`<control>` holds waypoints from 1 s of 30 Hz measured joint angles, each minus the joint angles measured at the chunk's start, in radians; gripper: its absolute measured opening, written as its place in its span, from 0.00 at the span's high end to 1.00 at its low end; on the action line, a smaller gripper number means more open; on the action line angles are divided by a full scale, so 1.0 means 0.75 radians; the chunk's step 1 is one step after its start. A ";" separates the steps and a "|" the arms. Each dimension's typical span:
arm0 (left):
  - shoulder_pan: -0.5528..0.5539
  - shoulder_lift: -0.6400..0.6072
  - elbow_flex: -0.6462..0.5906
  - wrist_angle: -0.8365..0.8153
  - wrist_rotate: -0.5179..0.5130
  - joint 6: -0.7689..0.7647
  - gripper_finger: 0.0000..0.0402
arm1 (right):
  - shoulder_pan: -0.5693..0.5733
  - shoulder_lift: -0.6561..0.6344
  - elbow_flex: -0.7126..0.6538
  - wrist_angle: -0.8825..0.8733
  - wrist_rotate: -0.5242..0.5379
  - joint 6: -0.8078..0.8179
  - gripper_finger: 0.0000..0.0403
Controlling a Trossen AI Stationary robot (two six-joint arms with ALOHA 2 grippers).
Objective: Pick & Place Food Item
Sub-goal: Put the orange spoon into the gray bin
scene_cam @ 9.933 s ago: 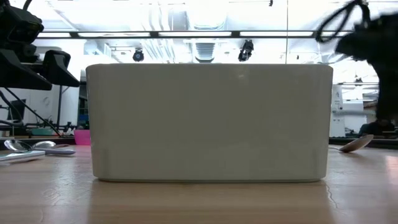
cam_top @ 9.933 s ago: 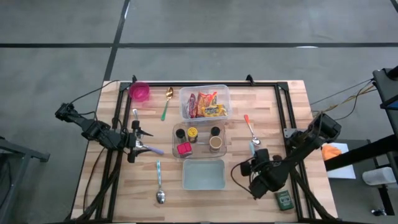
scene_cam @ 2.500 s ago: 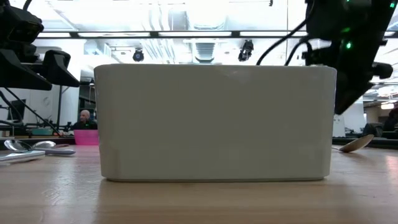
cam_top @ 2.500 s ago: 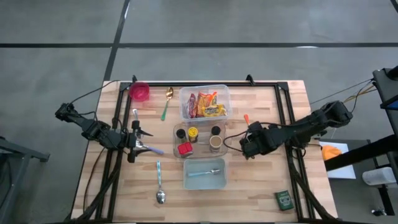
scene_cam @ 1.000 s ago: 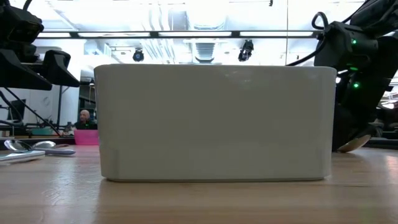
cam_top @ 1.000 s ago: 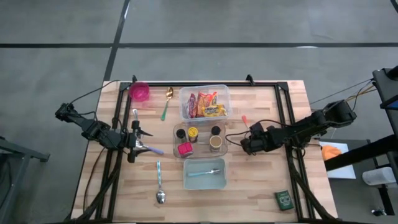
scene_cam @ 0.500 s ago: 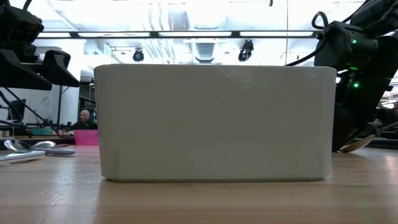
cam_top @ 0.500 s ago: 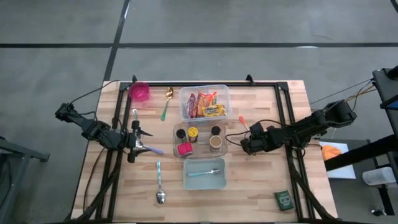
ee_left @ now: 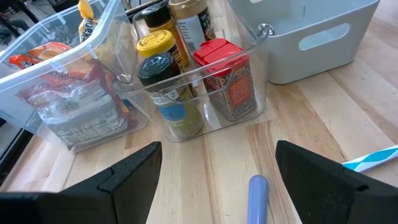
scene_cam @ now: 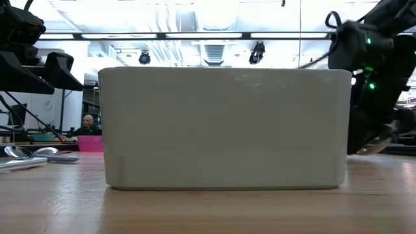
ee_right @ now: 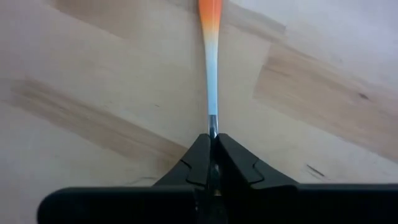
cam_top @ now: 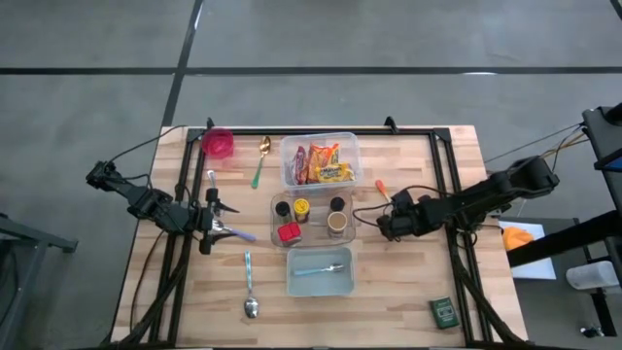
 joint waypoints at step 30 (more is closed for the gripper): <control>0.000 0.000 0.000 0.000 0.000 0.000 0.21 | 0.313 -0.277 0.029 0.032 0.512 0.194 0.97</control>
